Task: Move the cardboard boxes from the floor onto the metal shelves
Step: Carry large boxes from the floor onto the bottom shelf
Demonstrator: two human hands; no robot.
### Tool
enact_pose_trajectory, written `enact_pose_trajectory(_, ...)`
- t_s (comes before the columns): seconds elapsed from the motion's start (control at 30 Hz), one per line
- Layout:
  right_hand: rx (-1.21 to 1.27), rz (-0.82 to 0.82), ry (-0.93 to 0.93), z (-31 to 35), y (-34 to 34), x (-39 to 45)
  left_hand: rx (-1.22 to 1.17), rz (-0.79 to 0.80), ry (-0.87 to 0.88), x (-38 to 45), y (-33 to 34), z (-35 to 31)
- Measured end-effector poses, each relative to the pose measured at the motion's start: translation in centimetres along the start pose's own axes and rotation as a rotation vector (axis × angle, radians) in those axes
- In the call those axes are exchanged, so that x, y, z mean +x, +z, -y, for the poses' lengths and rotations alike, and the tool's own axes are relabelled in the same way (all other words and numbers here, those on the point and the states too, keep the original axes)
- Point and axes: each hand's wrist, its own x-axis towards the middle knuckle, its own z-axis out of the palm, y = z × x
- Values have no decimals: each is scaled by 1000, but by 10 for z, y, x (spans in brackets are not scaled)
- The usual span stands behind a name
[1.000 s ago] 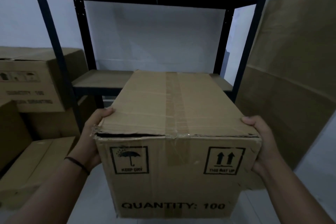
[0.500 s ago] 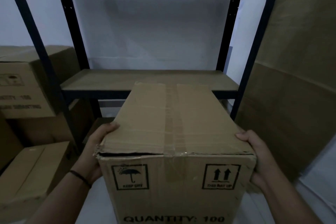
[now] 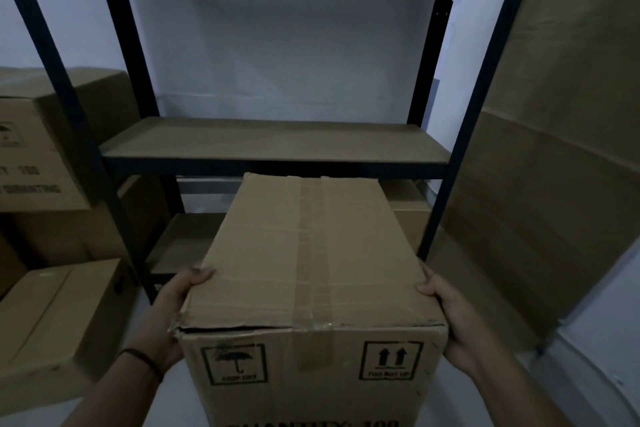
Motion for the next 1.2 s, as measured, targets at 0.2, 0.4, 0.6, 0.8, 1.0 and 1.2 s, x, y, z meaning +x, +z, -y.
enact_pose_trajectory(0.2,-76,-14,68,-21,0,24,-26,-52,-4,14,-18,7)
enact_pose_trajectory(0.4,-204,-52,87,-42,12,47,-5,-133,38,24,-26,5)
enact_pose_trajectory(0.6,-153,-64,93,-39,13,73,-38,-86,-4,52,-38,0)
enact_pose_trajectory(0.8,-125,-102,76,-28,2,107,-22,-11,7,91,-30,-6)
enact_pose_trajectory(1.0,-123,-128,95,-27,-4,133,-23,-86,-32,116,-23,-6)
enact_pose_trajectory(1.2,-150,-171,134,-32,-18,153,11,-67,-49,132,-15,-1)
